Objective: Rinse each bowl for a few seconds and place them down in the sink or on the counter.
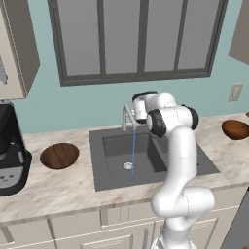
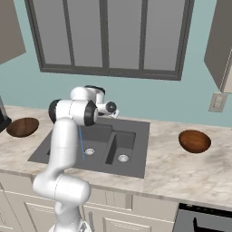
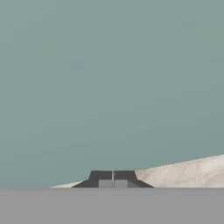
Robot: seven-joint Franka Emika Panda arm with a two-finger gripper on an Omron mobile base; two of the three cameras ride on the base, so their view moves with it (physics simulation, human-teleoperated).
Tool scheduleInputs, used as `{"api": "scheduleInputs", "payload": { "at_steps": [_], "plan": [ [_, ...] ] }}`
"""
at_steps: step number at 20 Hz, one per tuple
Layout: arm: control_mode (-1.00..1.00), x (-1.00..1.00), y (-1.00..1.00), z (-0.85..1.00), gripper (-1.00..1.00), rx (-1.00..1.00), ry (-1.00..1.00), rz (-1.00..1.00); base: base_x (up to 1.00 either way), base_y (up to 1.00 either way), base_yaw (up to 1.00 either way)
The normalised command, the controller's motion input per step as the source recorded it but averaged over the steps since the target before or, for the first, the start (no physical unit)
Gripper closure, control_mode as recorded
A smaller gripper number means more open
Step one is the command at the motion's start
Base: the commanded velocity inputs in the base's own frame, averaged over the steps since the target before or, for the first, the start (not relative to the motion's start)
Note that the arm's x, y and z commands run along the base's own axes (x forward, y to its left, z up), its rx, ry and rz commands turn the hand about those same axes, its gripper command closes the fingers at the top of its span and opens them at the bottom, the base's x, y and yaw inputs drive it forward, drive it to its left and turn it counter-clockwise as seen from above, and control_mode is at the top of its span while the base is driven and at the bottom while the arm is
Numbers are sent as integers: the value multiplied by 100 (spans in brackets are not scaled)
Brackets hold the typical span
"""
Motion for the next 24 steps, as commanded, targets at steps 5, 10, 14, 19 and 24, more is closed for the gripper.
{"api": "scheduleInputs", "payload": {
  "at_steps": [5, 10, 14, 19, 24],
  "plan": [
    [-100, 0, -55, 67, -100, 3, -13, -2, 0, 0, 0],
    [-100, 0, -59, 82, -100, 4, -10, -2, 0, 0, 0],
    [-100, 0, -34, 86, -100, 4, 1, 7, 0, 0, 0],
    [-100, -3, -21, 91, -100, 2, 4, 11, 0, 0, 0],
    [-100, 0, -34, 96, -100, 2, 8, 8, 0, 0, 0]
  ]
}}
